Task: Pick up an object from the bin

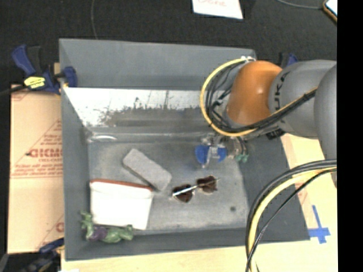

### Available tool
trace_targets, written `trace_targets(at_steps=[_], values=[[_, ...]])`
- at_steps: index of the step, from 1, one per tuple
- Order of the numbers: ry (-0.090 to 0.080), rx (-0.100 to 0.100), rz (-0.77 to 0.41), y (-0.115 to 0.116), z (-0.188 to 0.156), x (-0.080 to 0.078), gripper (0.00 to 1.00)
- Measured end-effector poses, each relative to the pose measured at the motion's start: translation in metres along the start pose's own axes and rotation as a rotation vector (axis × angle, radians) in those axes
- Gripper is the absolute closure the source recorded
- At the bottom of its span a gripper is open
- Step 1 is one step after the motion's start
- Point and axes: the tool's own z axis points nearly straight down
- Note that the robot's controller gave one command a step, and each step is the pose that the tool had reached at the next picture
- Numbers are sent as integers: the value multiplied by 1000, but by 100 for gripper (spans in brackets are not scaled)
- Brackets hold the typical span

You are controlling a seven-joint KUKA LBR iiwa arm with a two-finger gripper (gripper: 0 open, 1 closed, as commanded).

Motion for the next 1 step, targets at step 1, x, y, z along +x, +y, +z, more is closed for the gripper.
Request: trace_targets(at_steps=[1], values=[[3, 0, 0, 0, -32, 0, 100]])
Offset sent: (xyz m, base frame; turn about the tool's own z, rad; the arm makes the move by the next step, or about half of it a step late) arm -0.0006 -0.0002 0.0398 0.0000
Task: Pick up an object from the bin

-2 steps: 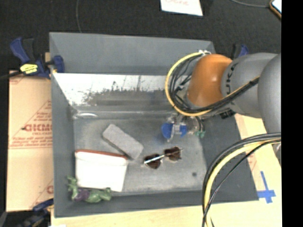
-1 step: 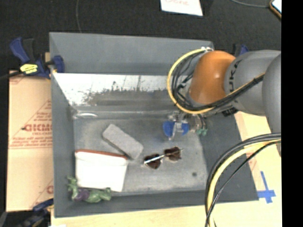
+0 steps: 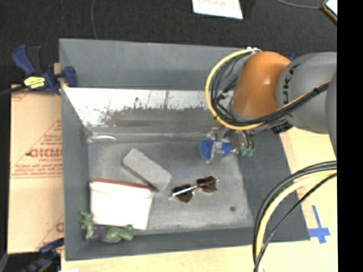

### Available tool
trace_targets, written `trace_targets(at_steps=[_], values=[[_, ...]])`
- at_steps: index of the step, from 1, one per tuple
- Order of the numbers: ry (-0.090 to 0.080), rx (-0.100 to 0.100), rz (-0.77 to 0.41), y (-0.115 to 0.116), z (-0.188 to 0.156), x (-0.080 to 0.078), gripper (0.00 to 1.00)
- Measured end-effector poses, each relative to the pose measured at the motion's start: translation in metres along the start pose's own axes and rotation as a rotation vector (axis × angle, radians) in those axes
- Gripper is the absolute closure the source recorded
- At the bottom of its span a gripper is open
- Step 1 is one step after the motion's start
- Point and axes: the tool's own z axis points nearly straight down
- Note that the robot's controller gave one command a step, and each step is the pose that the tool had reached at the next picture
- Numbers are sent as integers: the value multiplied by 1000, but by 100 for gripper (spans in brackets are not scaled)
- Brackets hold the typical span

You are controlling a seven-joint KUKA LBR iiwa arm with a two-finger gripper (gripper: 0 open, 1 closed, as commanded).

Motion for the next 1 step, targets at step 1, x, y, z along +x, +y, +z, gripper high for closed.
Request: trace_targets(at_steps=[1], values=[[-7, 0, -1, 0, -38, -2, 100]])
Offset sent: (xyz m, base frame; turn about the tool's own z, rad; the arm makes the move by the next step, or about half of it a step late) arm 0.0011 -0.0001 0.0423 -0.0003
